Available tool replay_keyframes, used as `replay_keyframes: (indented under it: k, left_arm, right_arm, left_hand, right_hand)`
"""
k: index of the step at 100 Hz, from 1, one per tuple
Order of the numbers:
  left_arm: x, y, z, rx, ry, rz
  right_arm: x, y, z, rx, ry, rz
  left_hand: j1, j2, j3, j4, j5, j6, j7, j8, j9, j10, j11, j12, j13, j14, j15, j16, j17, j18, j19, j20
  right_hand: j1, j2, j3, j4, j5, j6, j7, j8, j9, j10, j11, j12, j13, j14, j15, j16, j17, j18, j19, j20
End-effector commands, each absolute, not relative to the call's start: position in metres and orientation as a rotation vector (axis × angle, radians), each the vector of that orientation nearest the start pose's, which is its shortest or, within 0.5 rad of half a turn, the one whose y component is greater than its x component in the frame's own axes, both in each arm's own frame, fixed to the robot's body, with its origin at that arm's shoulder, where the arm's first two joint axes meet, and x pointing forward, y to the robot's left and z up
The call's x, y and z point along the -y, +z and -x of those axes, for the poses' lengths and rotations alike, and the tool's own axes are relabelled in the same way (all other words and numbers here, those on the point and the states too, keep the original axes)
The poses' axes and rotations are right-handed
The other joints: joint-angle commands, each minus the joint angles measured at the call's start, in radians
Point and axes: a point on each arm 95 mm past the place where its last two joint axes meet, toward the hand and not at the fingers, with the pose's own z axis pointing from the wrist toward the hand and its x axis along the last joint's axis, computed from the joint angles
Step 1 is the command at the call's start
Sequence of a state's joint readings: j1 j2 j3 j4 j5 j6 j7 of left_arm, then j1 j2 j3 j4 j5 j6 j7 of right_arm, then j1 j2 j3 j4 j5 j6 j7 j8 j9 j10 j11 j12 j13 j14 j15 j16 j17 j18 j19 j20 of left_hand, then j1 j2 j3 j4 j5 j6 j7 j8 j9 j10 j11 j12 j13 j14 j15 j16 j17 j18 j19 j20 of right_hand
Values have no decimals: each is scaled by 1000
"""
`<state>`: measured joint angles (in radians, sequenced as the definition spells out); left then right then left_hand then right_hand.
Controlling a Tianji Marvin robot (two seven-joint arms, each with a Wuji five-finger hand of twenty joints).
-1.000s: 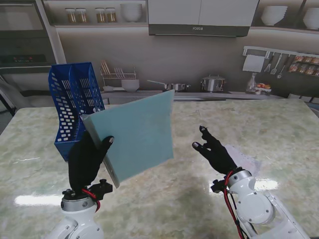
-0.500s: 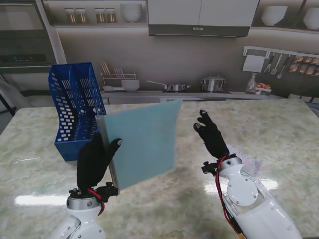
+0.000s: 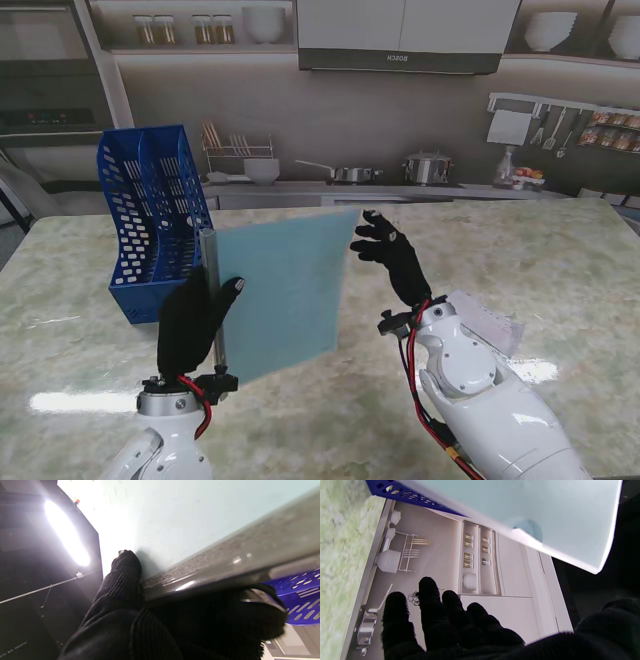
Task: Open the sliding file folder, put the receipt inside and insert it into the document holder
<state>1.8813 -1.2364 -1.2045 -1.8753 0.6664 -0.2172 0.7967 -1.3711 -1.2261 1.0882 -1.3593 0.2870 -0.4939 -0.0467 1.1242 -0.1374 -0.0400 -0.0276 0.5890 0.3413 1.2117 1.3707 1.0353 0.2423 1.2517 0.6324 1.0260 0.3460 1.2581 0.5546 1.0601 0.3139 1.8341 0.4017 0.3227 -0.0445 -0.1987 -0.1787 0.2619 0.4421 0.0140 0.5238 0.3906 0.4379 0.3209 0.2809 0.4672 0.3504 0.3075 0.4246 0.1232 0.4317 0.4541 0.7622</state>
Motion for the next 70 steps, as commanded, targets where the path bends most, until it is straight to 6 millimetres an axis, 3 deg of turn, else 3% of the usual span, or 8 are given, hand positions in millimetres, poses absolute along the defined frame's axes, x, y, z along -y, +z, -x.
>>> replay_keyframes:
  k: [1,20,50,70]
  left_arm:
    - [42,-262,-295,-386,-2243,1203]
    - [42,-263,-294,-391,-2248,1214]
    - [42,-262,-294,-391,-2256,1208]
    - [43,-264,-294,-394,-2256,1222]
  right_arm:
    - [-54,-308,-442,397,-2341,1660]
    - [-61,-313,-446,391,-2283,1630]
    - [-68,-313,-447,417,-2259,1620]
    - [-77,-312,-445,373,-2188,1538]
  left_hand:
    - [167,98,53,8,71,-3,147,49,43,-145,50,-15,20,159,29,-14,3,-169,42,-17]
    - [167,97,54,9,70,-2,146,49,43,-146,51,-15,22,156,30,-14,3,-169,42,-17]
    - [167,98,53,8,69,-3,146,50,42,-146,52,-15,23,157,31,-14,3,-171,44,-17]
    - [167,101,52,8,69,-2,146,50,41,-146,52,-14,23,157,32,-15,3,-171,44,-17]
  right_hand:
    - [-29,16,-25,-27,19,-31,14,11,16,-34,-13,10,20,-41,-14,-14,-11,-30,-9,24]
    - [-25,10,-29,-27,35,-67,29,24,34,-68,-24,18,24,-61,-36,-20,-19,-33,-15,26]
    - [-16,1,-30,-25,47,-75,41,34,48,-73,-35,24,29,-57,-45,-19,-19,-31,-17,29]
    - [-1,-9,-24,-21,63,-108,52,40,75,-110,-27,35,51,-76,-40,-15,4,-33,-11,30]
